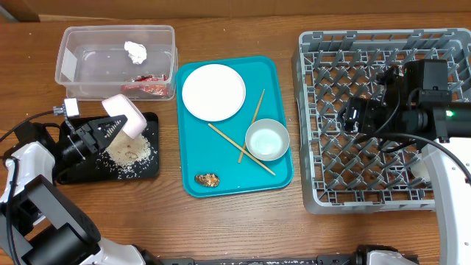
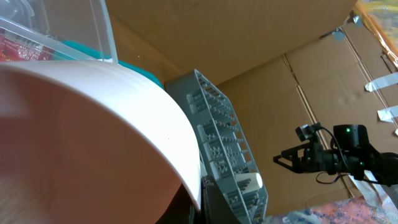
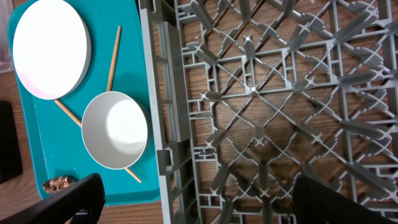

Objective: Sort waste into correct bins and load items into the dishwasher
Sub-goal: 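Tip the rice bowl over the black tray with the left gripper to dump rice, then carry the pink bowl back and set it on the teal tray, left gripper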

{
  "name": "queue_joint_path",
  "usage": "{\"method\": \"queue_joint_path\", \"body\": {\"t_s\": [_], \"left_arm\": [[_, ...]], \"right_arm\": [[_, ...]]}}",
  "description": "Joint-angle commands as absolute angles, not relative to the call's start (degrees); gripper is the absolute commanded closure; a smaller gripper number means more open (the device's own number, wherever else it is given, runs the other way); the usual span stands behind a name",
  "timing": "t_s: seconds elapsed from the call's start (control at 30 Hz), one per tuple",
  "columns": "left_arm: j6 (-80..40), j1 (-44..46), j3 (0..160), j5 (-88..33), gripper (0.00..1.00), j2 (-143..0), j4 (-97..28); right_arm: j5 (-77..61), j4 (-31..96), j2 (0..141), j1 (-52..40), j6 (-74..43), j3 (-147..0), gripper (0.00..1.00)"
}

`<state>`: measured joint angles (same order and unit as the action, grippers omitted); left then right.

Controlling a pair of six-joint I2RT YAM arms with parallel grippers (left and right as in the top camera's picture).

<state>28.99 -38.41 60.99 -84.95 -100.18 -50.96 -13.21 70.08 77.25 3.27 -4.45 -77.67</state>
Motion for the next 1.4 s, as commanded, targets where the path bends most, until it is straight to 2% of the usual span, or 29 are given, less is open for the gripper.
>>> {"method": "queue_joint_path", "body": {"t_s": [0.0,0.63,0.87,1.07,1.37], "left_arm": [[30.89,-38.79,60.49,-87.07,0.96,-99.11,-50.89],[30.63,-38.76,60.49,-86.98,0.96,-99.11,-50.94],[21.69,-36.03,60.53,-84.90,0.96,-99.09,-50.96],[16.84,-27.18,61.12,-72.27,0.96,-98.78,-50.89],[7.42,-5.21,65.84,-48.21,0.96,-98.78,-48.45]], "right_arm": [[-12.91,70.00,76.90,3.11,-4.23,-78.72,0.02],[-12.88,70.00,76.90,3.11,-4.23,-78.72,0.02],[-12.91,69.97,76.90,3.11,-4.25,-78.72,0.02],[-12.91,69.97,76.90,3.11,-4.25,-78.72,0.02],[-12.91,70.00,76.90,3.11,-4.25,-78.72,0.02]]}}
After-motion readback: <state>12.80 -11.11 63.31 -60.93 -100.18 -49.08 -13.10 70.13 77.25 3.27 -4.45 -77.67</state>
